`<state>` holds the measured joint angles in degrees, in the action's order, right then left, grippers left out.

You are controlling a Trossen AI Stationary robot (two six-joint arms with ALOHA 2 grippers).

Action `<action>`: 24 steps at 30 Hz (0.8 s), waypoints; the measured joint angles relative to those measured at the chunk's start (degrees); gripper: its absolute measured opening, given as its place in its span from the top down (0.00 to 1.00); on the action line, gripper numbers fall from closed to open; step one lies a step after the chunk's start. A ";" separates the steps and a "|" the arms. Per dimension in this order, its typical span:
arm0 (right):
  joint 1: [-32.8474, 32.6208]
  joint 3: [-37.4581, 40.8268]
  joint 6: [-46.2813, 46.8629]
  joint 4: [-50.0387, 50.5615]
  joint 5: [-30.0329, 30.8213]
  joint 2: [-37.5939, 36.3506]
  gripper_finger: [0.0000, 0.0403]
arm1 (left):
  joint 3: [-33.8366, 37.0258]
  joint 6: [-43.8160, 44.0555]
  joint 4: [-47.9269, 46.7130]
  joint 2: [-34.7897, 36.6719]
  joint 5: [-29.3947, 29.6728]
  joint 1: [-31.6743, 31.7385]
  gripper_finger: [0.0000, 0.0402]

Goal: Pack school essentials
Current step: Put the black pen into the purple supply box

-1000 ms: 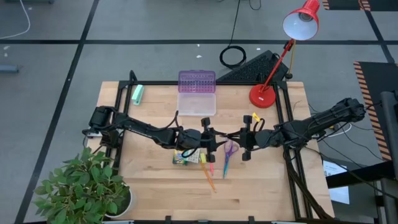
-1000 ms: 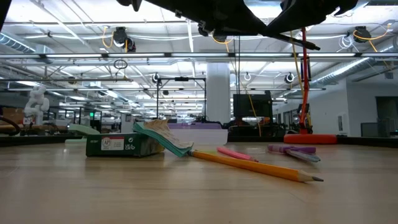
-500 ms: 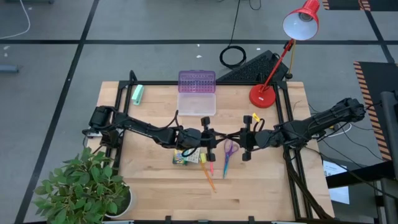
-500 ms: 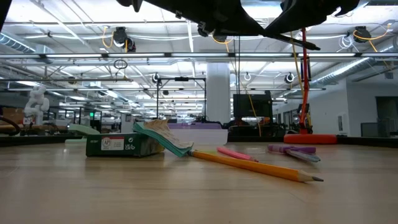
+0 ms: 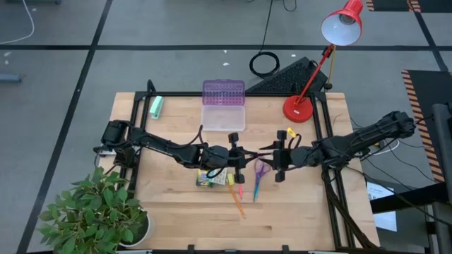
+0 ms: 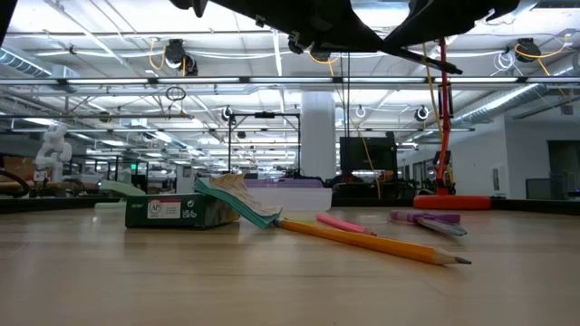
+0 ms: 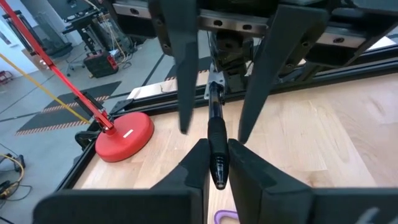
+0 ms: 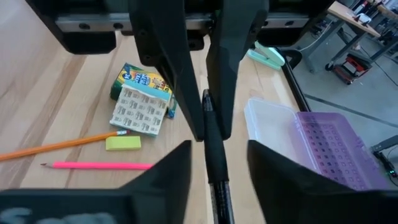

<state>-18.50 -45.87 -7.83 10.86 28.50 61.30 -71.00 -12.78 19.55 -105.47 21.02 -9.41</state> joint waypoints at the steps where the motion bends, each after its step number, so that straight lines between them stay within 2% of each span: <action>1: -0.01 0.00 0.10 0.05 0.06 -0.44 0.55 | 0.00 0.00 0.00 0.00 0.00 0.02 0.90; 5: -0.12 0.00 2.14 0.18 -0.01 -3.85 0.44 | 0.00 1.56 0.07 0.10 -1.61 0.13 0.89; 9: -1.54 0.00 2.61 0.46 -0.01 -8.48 0.39 | -0.06 3.71 -1.46 2.63 -5.29 0.82 0.89; 16: -4.02 -0.02 2.61 2.93 -0.03 -15.58 0.39 | -0.02 5.63 -8.27 7.74 -6.03 2.64 0.89; 24: -4.48 -0.02 2.56 9.18 0.01 -18.17 0.43 | 0.01 4.27 -16.28 15.13 -5.73 7.07 0.88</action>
<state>-22.98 -45.89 -5.27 20.04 28.50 43.13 -70.99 -8.50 3.27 -90.34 15.29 -2.34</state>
